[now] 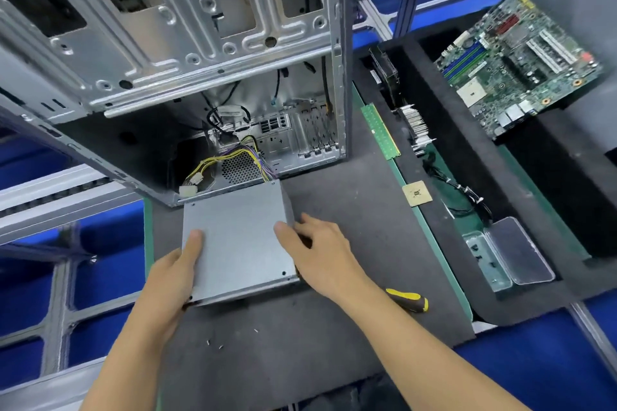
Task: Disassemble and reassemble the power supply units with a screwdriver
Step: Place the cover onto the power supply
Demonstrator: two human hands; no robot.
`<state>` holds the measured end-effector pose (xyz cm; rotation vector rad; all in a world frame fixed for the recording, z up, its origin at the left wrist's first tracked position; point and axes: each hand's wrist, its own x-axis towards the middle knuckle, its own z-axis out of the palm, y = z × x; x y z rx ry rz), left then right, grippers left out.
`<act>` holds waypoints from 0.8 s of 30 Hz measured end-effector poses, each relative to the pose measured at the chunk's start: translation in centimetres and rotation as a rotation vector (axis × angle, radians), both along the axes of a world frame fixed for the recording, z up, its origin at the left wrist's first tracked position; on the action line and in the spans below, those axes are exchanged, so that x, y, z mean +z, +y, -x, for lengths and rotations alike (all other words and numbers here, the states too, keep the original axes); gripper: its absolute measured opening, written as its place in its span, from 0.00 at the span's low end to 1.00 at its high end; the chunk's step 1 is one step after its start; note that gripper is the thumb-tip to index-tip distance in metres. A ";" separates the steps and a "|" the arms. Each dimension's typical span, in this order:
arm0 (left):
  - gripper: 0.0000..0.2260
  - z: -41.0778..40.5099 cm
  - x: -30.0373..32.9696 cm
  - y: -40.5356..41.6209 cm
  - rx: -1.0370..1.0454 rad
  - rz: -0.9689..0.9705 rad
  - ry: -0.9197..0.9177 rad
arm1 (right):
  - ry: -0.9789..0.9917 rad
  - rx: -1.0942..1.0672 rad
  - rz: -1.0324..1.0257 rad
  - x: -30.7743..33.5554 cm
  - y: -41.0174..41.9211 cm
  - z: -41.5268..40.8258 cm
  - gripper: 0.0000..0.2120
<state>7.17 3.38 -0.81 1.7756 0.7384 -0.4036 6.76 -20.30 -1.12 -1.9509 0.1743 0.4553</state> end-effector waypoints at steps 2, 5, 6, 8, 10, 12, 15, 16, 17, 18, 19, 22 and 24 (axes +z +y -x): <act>0.26 -0.2 -0.4 -0.1 0.017 -0.039 -0.007 | 0.000 -0.007 -0.046 -0.3 -0.1 -0.2 0.30; 0.26 -0.2 -0.7 -0.2 0.038 -0.080 -0.002 | 0.000 -0.041 -0.140 -0.6 -0.1 -0.3 0.28; 0.27 -0.2 -0.7 -0.3 0.031 -0.103 -0.009 | -0.003 -0.039 -0.161 -0.6 -0.1 -0.3 0.28; 0.30 0.0 -0.8 -0.4 0.009 -0.163 -0.023 | -0.024 -0.007 -0.154 -0.6 -0.1 -0.4 0.27; 0.32 0.0 -0.8 -0.5 -0.011 -0.212 -0.025 | -0.048 0.035 -0.073 -0.7 -0.2 -0.7 0.27; 0.31 0.0 -0.8 -0.5 -0.010 -0.228 -0.029 | -0.036 0.057 -0.090 -0.9 -0.5 -0.8 0.28; 0.28 0.2 -0.9 -0.7 -0.023 -0.265 -0.044 | 0.045 0.084 -0.123 -1.0 -0.9 -1.0 0.28; 0.27 0.2 -0.9 -0.7 -0.026 -0.284 -0.050 | 0.077 0.100 -0.117 -1.2 -1.0 -1.0 0.27; 0.27 0.3 -0.9 -0.8 -0.028 -0.297 -0.051 | 0.112 0.117 -0.108 -1.4 -1.1 -1.0 0.25; 0.28 0.4 -0.9 -0.9 -0.028 -0.305 -0.051 | 0.138 0.134 -0.099 -1.4 -1.0 -1.0 0.26; 0.30 0.4 -0.9 -0.9 -0.030 -0.311 -0.051 | 0.146 0.152 -0.087 -1.3 -1.0 -1.0 0.27; 0.30 0.4 -0.8 -1.1 -0.038 -0.341 -0.052 | 0.138 0.164 -0.046 -1.1 -1.0 -1.2 0.30; 0.31 0.5 -0.6 -1.3 -0.049 -0.348 -0.059 | 0.145 0.160 -0.022 -0.8 -0.9 -1.3 0.32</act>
